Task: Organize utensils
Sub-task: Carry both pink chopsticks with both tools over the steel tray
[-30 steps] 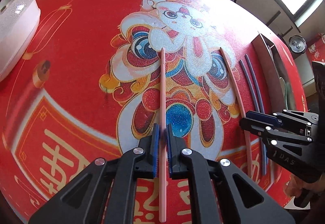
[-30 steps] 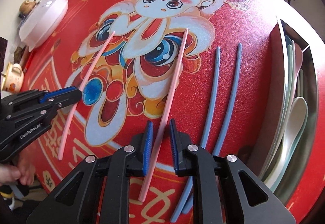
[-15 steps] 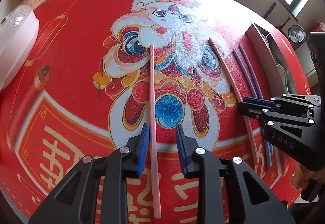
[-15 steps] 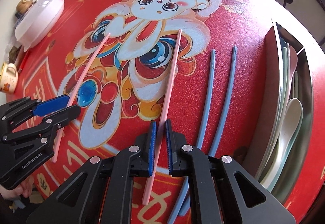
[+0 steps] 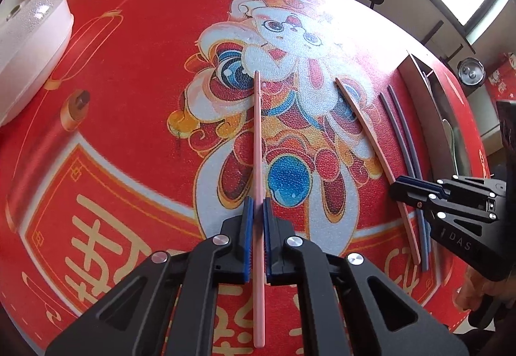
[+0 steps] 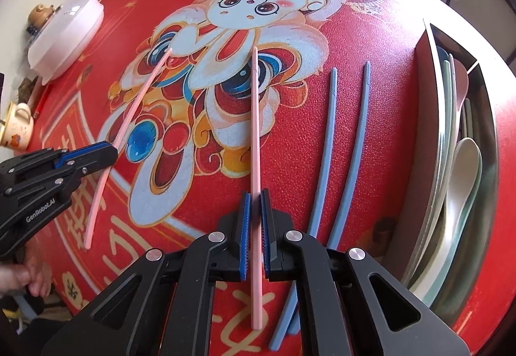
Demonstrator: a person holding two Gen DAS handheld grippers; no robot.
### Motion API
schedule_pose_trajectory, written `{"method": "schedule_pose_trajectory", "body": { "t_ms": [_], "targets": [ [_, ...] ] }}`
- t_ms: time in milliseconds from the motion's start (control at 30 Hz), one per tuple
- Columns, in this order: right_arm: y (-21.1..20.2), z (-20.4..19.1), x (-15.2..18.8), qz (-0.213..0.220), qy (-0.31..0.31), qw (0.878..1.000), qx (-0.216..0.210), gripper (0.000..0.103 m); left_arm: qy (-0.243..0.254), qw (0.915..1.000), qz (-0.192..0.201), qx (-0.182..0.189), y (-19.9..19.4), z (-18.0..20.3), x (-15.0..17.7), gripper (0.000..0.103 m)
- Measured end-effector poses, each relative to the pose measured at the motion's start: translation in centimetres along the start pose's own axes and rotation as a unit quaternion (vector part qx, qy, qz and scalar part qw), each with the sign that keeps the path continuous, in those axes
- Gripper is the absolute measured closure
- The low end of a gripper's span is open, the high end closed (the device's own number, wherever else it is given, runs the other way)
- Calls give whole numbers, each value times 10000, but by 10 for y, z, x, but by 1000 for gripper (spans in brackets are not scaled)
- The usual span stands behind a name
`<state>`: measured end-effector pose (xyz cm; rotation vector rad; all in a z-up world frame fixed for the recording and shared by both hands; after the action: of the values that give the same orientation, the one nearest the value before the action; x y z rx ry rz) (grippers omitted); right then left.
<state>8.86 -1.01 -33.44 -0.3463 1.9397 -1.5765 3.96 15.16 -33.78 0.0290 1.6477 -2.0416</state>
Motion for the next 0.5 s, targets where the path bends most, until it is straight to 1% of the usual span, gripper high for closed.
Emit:
{"method": "schedule_pose_trajectory", "body": {
  "t_ms": [67, 200, 267, 500],
  "targets": [
    [-2, 3, 3, 19, 108, 9999, -103, 97, -154, 9999, 15, 63, -2, -6, -4, 97],
    [-16, 9, 5, 253, 339, 9987, -293, 97, -307, 9993, 122, 155, -13, -12, -12, 97],
    [-23, 12, 5, 363, 379, 9982, -296, 97, -364, 9990, 167, 203, -19, -13, -16, 97],
    [-43, 21, 2, 629, 591, 9956, -365, 97, -356, 9984, 263, 362, -35, -3, -25, 97]
  ]
}}
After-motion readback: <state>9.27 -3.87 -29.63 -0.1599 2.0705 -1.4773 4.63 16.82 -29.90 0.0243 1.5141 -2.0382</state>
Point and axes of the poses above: each gripper's, at about its wrist camera, not at the fingertips, and y roughly the way its jaws point, z to its right, x to its underside, the point moved 4 cm from there along y, roughly the way its jaws point, and after that the axes turned 10 degrees about -y, right-handed, at the moved point
